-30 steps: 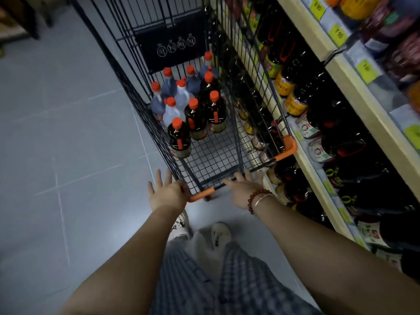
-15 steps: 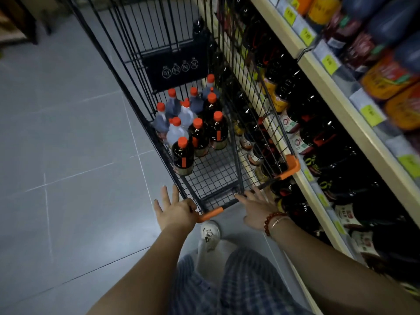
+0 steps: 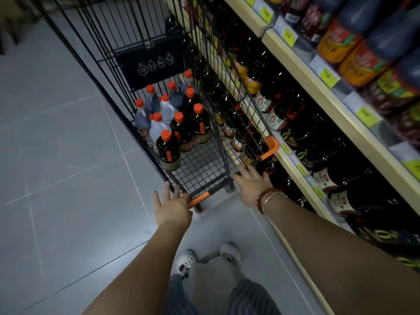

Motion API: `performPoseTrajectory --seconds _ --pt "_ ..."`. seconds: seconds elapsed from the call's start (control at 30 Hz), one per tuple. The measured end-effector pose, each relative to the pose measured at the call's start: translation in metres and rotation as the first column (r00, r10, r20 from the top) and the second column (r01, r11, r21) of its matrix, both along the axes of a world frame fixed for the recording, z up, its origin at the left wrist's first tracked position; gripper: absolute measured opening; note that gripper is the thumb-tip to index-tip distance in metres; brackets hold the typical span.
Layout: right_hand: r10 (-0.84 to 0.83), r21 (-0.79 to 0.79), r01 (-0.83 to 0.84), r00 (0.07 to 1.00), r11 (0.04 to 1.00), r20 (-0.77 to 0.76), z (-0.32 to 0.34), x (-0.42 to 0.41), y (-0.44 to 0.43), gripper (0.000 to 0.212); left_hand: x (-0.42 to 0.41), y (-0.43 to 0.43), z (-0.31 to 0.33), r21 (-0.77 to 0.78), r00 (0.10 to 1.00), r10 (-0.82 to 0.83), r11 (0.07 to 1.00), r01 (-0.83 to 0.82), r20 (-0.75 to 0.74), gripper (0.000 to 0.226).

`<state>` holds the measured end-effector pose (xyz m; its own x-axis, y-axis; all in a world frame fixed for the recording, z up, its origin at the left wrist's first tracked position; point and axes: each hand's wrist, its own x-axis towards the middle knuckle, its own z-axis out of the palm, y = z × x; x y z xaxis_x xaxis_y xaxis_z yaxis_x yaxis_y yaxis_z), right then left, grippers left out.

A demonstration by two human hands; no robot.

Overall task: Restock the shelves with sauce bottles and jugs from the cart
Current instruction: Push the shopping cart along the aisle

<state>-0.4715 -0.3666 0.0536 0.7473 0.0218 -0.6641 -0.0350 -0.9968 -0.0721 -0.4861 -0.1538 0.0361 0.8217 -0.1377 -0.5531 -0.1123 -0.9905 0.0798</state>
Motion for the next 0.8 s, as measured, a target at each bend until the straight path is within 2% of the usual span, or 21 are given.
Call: performPoseTrajectory --seconds 0.07,0.17,0.27,0.4,0.6,0.73,0.8 --pt "0.032 0.040 -0.031 0.999 0.999 -0.038 -0.005 0.010 0.001 0.083 -0.001 -0.004 0.001 0.023 1.000 0.001 1.000 -0.001 0.007 0.043" --pt "0.106 0.027 -0.104 0.992 0.994 -0.064 -0.018 0.010 -0.002 0.073 -0.004 -0.009 0.002 0.046 0.999 0.036 0.998 -0.037 0.010 0.051" --pt "0.133 0.035 -0.132 0.991 0.991 -0.015 -0.026 0.000 -0.006 0.066 -0.014 -0.016 -0.002 0.068 0.997 0.079 0.994 -0.080 0.019 0.043" --pt "0.145 0.092 -0.144 0.989 0.985 -0.002 -0.025 -0.021 -0.015 0.069 -0.032 -0.027 -0.004 0.106 0.992 0.128 0.986 -0.129 0.010 0.037" --pt "0.176 0.164 -0.170 0.984 0.972 -0.024 -0.022 -0.064 -0.036 0.074 -0.073 -0.044 0.004 0.160 0.988 0.139 0.979 -0.126 -0.072 0.049" --pt "0.167 0.192 -0.152 0.984 0.970 -0.064 -0.015 -0.103 -0.046 0.075 -0.109 -0.052 0.006 0.171 0.986 0.130 0.979 -0.111 -0.106 0.041" --pt "0.157 0.195 -0.139 0.984 0.971 -0.079 -0.014 -0.122 -0.050 0.075 -0.127 -0.055 0.009 0.161 0.984 0.116 0.982 -0.094 -0.133 0.046"
